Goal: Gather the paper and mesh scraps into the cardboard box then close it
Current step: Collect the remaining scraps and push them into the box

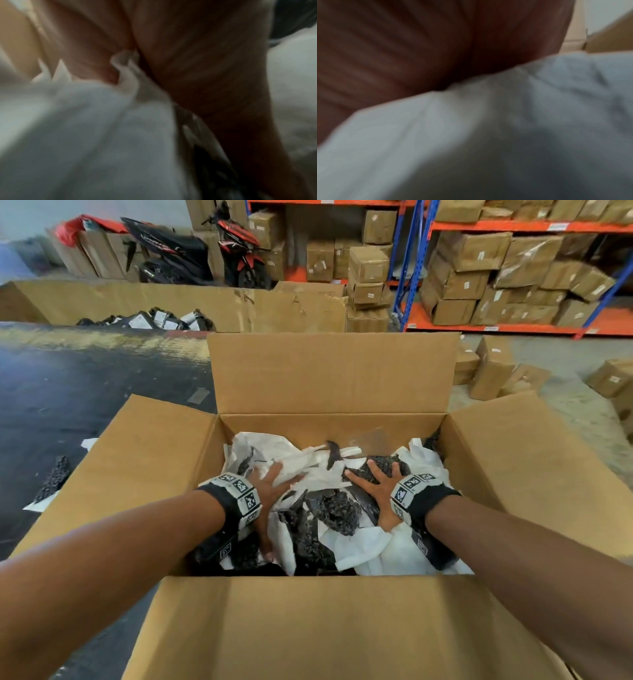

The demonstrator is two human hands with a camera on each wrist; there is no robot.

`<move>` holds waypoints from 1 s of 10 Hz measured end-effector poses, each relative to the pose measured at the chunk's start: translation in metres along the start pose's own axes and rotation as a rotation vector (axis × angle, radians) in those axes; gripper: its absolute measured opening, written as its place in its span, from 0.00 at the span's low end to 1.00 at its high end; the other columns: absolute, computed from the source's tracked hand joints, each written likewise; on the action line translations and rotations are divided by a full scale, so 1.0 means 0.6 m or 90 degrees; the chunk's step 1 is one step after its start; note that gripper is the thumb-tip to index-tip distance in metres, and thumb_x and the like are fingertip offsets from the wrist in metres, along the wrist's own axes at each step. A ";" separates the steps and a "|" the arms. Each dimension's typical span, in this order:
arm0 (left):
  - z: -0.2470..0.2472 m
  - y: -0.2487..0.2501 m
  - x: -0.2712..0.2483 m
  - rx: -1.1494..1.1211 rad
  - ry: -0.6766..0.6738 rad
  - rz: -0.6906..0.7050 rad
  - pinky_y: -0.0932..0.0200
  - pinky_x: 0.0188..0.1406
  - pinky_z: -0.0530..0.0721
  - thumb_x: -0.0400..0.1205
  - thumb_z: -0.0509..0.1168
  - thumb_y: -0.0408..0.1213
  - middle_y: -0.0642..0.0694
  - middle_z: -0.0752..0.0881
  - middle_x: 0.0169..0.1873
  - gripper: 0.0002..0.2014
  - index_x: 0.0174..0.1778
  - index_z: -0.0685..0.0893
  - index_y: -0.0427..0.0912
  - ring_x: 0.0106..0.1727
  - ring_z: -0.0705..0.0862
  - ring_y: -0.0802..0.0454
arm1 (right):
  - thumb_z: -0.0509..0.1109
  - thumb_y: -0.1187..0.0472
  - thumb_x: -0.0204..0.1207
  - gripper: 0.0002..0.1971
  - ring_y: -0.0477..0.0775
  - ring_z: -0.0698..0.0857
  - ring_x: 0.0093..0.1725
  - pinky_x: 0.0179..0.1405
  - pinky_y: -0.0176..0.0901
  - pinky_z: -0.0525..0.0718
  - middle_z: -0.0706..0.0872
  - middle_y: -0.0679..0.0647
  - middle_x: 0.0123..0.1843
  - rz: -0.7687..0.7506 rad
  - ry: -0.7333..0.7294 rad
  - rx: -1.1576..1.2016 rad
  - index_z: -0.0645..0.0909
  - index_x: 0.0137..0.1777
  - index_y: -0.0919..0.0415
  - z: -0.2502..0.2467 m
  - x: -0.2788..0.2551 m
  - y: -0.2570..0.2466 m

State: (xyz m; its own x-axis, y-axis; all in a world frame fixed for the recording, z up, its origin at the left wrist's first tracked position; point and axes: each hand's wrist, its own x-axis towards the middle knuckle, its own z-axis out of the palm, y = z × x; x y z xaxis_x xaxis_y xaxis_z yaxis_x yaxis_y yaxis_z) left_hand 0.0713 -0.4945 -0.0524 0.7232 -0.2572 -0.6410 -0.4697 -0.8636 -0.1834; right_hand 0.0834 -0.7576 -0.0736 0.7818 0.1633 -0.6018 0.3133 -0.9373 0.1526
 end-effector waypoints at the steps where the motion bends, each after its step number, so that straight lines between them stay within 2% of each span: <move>1: 0.006 -0.011 0.012 -0.039 -0.006 -0.016 0.25 0.83 0.52 0.40 0.79 0.77 0.41 0.30 0.86 0.85 0.81 0.24 0.67 0.86 0.37 0.28 | 0.80 0.40 0.50 0.73 0.86 0.34 0.82 0.74 0.88 0.51 0.27 0.52 0.87 0.007 0.022 0.013 0.11 0.65 0.20 0.047 0.063 -0.013; 2: 0.009 -0.033 0.031 -0.035 -0.025 -0.009 0.27 0.84 0.52 0.33 0.72 0.81 0.38 0.45 0.88 0.86 0.83 0.27 0.66 0.87 0.43 0.30 | 0.78 0.41 0.53 0.70 0.86 0.31 0.80 0.69 0.93 0.44 0.25 0.52 0.87 0.004 0.023 0.069 0.17 0.71 0.20 0.090 0.133 -0.012; 3: 0.026 -0.061 0.054 -0.003 -0.002 -0.033 0.27 0.84 0.53 0.29 0.66 0.87 0.37 0.49 0.88 0.86 0.79 0.23 0.67 0.86 0.47 0.27 | 0.82 0.44 0.65 0.66 0.85 0.35 0.82 0.75 0.89 0.49 0.27 0.62 0.87 0.000 0.045 0.118 0.26 0.80 0.27 0.039 0.036 -0.050; 4: 0.042 -0.086 0.063 0.008 0.012 -0.048 0.30 0.84 0.54 0.30 0.63 0.89 0.32 0.59 0.85 0.83 0.76 0.24 0.65 0.83 0.57 0.26 | 0.80 0.48 0.72 0.58 0.83 0.39 0.84 0.80 0.81 0.52 0.27 0.66 0.86 -0.021 0.044 0.153 0.35 0.86 0.34 0.026 0.002 -0.069; 5: 0.045 -0.089 0.024 0.046 -0.008 -0.044 0.32 0.86 0.51 0.29 0.62 0.88 0.36 0.54 0.87 0.87 0.84 0.29 0.60 0.86 0.51 0.29 | 0.71 0.59 0.82 0.50 0.84 0.39 0.83 0.79 0.79 0.55 0.30 0.62 0.88 0.027 0.105 0.120 0.35 0.86 0.34 0.031 -0.005 -0.116; 6: 0.032 -0.069 -0.041 0.002 0.023 -0.052 0.37 0.86 0.55 0.44 0.76 0.80 0.40 0.54 0.88 0.82 0.87 0.34 0.58 0.87 0.51 0.34 | 0.72 0.59 0.81 0.51 0.85 0.39 0.83 0.80 0.79 0.54 0.31 0.62 0.88 0.023 0.079 0.113 0.35 0.86 0.34 0.021 -0.018 -0.128; 7: 0.008 -0.073 -0.055 -0.018 0.017 -0.026 0.41 0.84 0.62 0.53 0.80 0.73 0.39 0.59 0.85 0.72 0.88 0.48 0.55 0.84 0.59 0.37 | 0.81 0.46 0.69 0.60 0.83 0.44 0.84 0.81 0.78 0.53 0.36 0.66 0.88 -0.043 0.013 0.127 0.35 0.86 0.34 -0.018 -0.023 -0.096; 8: -0.030 -0.088 -0.071 -0.053 0.062 0.024 0.35 0.83 0.62 0.50 0.80 0.73 0.43 0.56 0.87 0.73 0.88 0.46 0.60 0.86 0.59 0.38 | 0.86 0.35 0.56 0.71 0.80 0.53 0.84 0.80 0.76 0.59 0.46 0.64 0.89 -0.067 0.020 0.053 0.35 0.87 0.37 -0.069 -0.046 -0.074; 9: -0.051 -0.095 -0.080 -0.086 0.094 0.037 0.43 0.81 0.67 0.54 0.83 0.68 0.42 0.61 0.84 0.72 0.88 0.48 0.53 0.83 0.66 0.40 | 0.85 0.35 0.57 0.66 0.67 0.64 0.83 0.80 0.62 0.66 0.59 0.60 0.87 -0.074 0.058 0.072 0.47 0.89 0.46 -0.097 -0.074 -0.056; 10: -0.048 -0.077 -0.081 -0.057 0.062 0.051 0.52 0.80 0.64 0.64 0.83 0.61 0.44 0.65 0.85 0.62 0.88 0.54 0.48 0.83 0.68 0.44 | 0.83 0.37 0.62 0.55 0.61 0.72 0.78 0.75 0.52 0.71 0.69 0.55 0.83 -0.071 0.049 0.086 0.60 0.86 0.49 -0.099 -0.091 -0.050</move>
State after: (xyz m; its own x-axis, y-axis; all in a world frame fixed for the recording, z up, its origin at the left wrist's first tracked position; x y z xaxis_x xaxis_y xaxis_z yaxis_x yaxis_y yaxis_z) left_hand 0.0724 -0.4544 0.0089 0.7325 -0.3642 -0.5752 -0.4840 -0.8728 -0.0637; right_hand 0.0632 -0.7202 0.0015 0.7872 0.2865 -0.5461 0.3289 -0.9441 -0.0212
